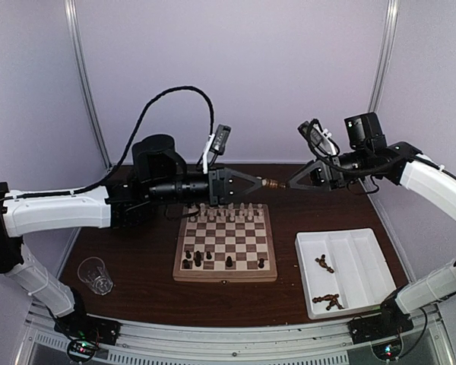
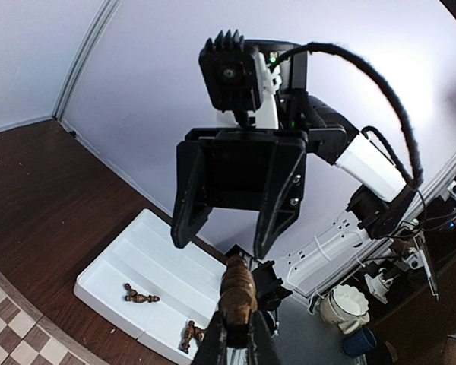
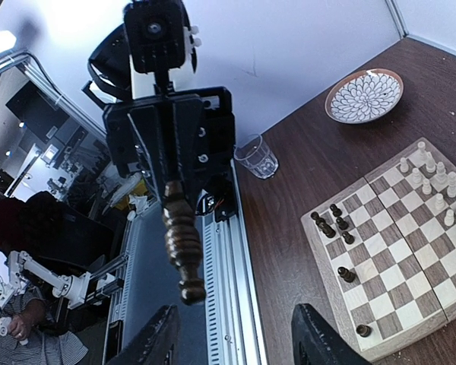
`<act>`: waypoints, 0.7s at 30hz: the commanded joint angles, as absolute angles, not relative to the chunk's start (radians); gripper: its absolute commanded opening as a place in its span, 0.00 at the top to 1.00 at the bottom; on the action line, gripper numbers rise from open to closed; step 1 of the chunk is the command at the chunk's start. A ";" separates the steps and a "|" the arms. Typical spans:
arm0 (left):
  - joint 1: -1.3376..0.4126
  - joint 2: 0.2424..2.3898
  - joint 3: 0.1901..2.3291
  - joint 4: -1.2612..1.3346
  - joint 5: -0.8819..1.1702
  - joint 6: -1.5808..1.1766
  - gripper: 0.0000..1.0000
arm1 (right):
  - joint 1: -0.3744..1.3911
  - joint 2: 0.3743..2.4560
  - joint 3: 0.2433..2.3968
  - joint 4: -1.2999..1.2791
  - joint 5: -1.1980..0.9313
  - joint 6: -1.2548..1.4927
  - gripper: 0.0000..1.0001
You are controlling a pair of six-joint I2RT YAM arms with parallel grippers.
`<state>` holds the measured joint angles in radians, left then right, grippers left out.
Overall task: Set up the chess pieces on the board
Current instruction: Pass from the left arm to the right
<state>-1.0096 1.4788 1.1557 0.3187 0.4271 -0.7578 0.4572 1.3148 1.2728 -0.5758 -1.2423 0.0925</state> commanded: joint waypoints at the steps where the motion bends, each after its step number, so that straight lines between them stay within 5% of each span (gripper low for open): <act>1: -1.005 1.508 1.168 0.390 0.460 -0.777 1.00 | 0.477 1.321 1.284 -0.499 -1.314 0.143 0.47; 13: -1.005 1.519 1.173 0.397 0.462 -0.778 1.00 | 0.519 1.321 1.266 -0.497 -1.345 0.141 0.51; 21: -1.005 1.522 1.173 0.396 0.462 -0.779 1.00 | 0.518 1.320 1.256 -0.514 -1.330 0.121 0.69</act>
